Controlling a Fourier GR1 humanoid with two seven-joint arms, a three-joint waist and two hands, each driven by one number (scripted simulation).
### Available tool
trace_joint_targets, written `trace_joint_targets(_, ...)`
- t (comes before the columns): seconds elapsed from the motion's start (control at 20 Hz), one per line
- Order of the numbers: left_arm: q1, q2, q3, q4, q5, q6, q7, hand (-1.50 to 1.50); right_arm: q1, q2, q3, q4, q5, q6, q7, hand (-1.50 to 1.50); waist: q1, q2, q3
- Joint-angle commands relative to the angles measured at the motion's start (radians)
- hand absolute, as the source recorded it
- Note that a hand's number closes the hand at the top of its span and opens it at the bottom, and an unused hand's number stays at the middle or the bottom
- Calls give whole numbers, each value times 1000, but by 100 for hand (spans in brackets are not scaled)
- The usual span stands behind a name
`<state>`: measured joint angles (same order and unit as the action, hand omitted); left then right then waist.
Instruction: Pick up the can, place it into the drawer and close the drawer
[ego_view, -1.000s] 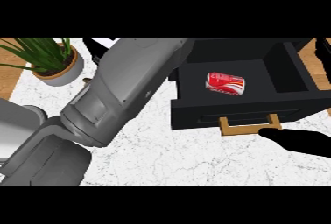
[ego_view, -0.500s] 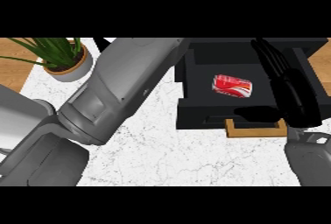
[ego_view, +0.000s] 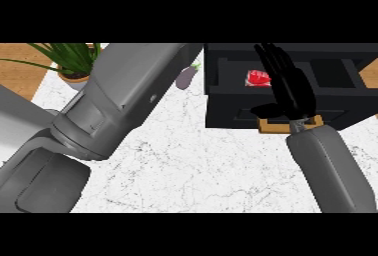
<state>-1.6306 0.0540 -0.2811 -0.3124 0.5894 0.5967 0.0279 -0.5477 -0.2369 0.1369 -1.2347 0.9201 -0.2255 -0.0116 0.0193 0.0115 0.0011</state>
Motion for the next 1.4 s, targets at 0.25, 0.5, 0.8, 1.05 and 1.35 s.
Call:
trace_joint_targets(0.25,74,55,-8,-73,-36,-8,29,-150,-238,50,-78,423,115,-238,-25,-150,29,-2,0)
trace_joint_targets(0.5,147,81,-26,-169,-45,-21,83,-150,-333,58,-127,567,123,-349,-43,-150,52,-10,-1)
trace_joint_targets(0.8,217,150,-36,-254,-56,-71,106,-150,-462,35,-171,749,139,-427,-70,-150,73,0,0)
trace_joint_targets(1.05,283,212,-42,-351,-56,-104,145,-150,-559,24,-200,821,138,-443,-61,-150,88,-2,-1)
trace_joint_targets(1.35,265,245,-42,-399,-65,-86,214,-150,-628,37,-223,884,127,-471,-85,-150,95,8,1)
